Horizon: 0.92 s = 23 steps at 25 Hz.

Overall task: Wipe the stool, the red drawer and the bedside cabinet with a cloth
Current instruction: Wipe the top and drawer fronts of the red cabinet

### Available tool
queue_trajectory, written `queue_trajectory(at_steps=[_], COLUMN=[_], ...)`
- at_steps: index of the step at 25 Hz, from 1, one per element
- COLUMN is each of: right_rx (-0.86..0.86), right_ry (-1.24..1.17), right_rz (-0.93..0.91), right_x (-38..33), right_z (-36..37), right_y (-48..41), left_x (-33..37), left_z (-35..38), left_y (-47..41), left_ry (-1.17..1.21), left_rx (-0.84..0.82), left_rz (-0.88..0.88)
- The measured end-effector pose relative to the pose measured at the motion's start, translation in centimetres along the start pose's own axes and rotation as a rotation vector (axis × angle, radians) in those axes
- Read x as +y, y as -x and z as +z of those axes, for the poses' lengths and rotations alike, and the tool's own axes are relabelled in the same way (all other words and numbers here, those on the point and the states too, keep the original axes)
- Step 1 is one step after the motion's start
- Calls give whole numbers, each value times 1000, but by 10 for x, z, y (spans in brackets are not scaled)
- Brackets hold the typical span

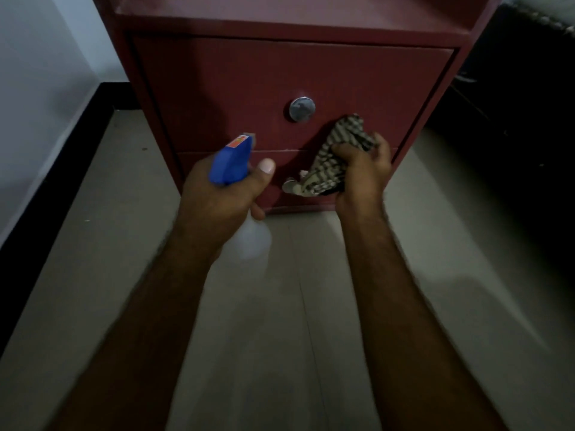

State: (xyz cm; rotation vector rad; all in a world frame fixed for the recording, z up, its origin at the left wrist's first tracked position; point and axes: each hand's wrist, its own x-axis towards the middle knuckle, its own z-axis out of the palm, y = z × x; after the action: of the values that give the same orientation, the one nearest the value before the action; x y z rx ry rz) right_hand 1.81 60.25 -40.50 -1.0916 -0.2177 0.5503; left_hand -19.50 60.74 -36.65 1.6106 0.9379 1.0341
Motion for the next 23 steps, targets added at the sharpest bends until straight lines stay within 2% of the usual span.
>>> queue_trajectory(at_steps=[7,10,13,15,18,23], right_rx=[-73,-92,-147,-183,-171,-58], right_ry=[-269,-477,-524,-479,-281,51], right_rz=[190,211,222,227,211,-78], right_x=[-10,-19,-25,-28,-26,-27], right_z=[-6,-3,-3,-1,6,25], right_y=[-5,2,7,6,6,18], left_x=[6,9,10,9,8,2], left_z=[26,31,34,36,38,31], left_y=[-17,-22,-24,-23,-22,-20], left_ry=[-36,-51,-64,-100,-104,-39], left_rx=[2,-22,-28,-32,-28,-29], left_rz=[-84,-87,-68,-72,-69,-42])
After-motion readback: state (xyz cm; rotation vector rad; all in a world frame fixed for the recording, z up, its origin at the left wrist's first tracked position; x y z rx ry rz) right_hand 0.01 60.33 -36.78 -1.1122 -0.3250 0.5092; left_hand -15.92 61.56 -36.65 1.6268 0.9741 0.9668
